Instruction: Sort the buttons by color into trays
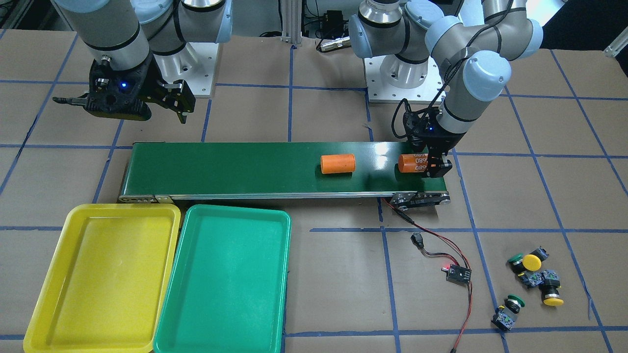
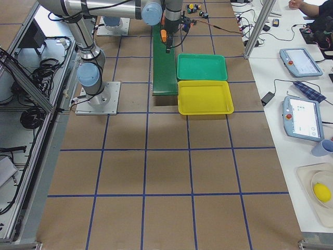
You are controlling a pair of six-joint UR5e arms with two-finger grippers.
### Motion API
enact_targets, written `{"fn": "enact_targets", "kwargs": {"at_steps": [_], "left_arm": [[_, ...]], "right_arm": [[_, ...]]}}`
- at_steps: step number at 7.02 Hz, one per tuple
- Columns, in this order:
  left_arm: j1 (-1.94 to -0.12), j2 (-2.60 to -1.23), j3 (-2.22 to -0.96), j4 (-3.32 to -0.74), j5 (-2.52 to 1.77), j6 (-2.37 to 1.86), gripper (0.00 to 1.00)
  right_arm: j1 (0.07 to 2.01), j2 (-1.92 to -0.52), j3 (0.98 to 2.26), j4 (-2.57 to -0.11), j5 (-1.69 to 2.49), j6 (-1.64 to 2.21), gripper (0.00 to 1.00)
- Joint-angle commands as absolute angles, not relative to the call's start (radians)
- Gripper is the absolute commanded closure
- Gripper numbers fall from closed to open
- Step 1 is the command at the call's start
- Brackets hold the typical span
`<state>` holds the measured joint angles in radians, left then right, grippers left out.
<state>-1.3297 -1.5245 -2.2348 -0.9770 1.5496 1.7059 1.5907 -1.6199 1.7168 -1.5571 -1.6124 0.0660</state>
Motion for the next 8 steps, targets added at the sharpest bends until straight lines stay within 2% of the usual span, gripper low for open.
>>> {"fn": "enact_targets", "kwargs": {"at_steps": [1, 3, 6, 8], "left_arm": [[-1.318, -1.499, -2.136, -1.088, 1.551, 1.665, 0.0], [-1.302, -1.634, -1.886, -1.144, 1.606, 1.486, 0.0], [-1.27, -2.01, -1.47, -1.144, 1.643, 1.251, 0.0], [-1.264, -2.187, -1.358, -1.138, 1.628, 1.16, 0.0]], "right_arm": [[1.591, -1.62, 1.721, -1.559, -1.612, 0.066, 0.0], [1.591, -1.62, 1.727, -1.557, -1.612, 0.067, 0.0], [1.591, -1.62, 1.729, -1.554, -1.614, 0.066, 0.0], [1.591, -1.621, 1.739, -1.549, -1.612, 0.064, 0.0]]}}
